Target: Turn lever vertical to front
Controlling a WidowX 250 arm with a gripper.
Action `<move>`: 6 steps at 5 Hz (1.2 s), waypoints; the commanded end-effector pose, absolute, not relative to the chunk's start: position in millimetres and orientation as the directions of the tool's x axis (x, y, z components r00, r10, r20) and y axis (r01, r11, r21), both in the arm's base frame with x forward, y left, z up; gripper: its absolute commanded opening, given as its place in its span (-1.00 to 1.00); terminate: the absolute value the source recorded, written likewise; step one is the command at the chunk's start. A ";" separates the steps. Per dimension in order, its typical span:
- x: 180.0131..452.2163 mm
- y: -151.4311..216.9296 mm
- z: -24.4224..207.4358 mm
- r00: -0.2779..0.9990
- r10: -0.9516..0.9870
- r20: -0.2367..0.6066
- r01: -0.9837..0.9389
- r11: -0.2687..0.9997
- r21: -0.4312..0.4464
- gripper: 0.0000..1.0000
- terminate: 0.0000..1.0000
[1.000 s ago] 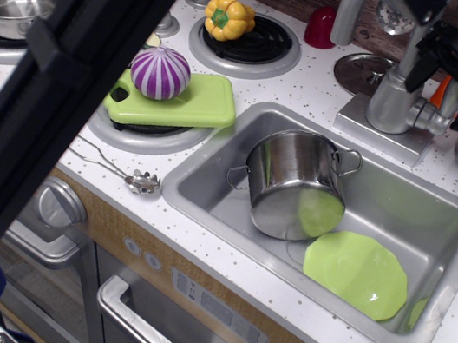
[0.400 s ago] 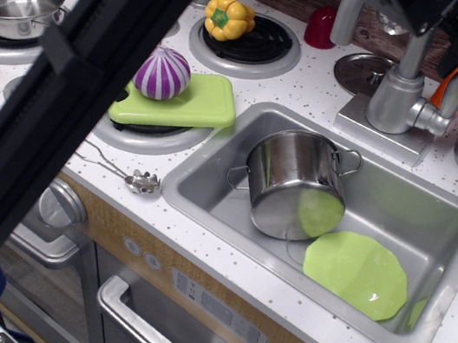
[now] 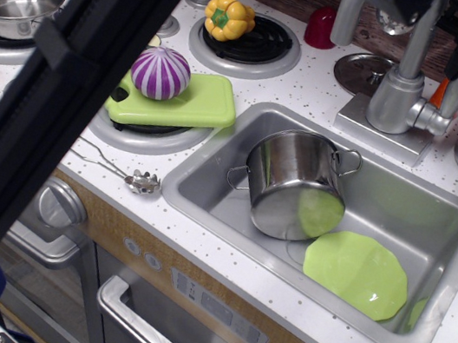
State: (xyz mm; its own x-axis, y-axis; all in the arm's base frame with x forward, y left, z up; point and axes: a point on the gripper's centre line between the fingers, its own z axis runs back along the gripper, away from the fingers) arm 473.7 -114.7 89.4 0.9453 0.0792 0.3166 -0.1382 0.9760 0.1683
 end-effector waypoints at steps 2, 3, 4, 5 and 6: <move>441.3 -115.4 103.8 0.947 0.166 0.273 -0.197 0.976 0.089 -1.00 -1.00; 433.2 -113.2 95.5 0.950 0.182 0.253 -0.206 0.976 0.072 -1.00 -1.00; 428.5 -113.8 82.6 0.953 0.197 0.230 -0.211 0.977 0.036 -1.00 -1.00; 429.9 -113.1 82.2 0.957 0.195 0.216 -0.208 0.977 0.039 -1.00 -1.00; 428.7 -112.9 94.2 0.971 0.180 0.160 -0.193 0.978 0.073 1.00 -1.00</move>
State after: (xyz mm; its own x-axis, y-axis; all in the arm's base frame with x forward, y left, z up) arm 416.9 -111.9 76.4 0.9862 0.1526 0.0638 -0.1597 0.9790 0.1271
